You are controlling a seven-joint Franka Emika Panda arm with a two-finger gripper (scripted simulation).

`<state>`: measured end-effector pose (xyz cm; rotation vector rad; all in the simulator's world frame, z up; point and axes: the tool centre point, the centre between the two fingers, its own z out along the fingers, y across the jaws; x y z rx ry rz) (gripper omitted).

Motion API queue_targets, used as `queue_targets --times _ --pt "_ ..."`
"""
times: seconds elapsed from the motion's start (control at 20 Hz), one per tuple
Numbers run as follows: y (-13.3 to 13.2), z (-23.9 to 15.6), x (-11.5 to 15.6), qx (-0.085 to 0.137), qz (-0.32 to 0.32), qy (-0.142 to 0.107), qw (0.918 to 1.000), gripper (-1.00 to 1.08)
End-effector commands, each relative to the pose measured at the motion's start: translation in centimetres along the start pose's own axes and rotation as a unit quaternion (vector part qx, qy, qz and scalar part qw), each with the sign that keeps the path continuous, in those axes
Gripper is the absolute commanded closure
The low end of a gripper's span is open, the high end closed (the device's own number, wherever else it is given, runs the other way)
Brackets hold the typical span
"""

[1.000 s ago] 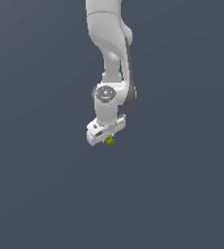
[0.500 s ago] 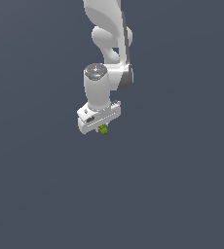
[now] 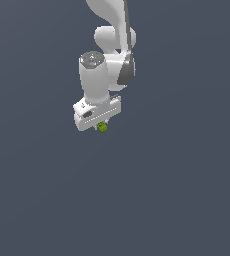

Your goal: Pick up the object and move it to a goal position.

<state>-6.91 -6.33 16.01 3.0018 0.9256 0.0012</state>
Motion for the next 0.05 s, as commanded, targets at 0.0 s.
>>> queue_targets --times 0.0 --pt "0.05 -0.18 -0.04 0.000 0.000 0.000 1.0000 1.08"
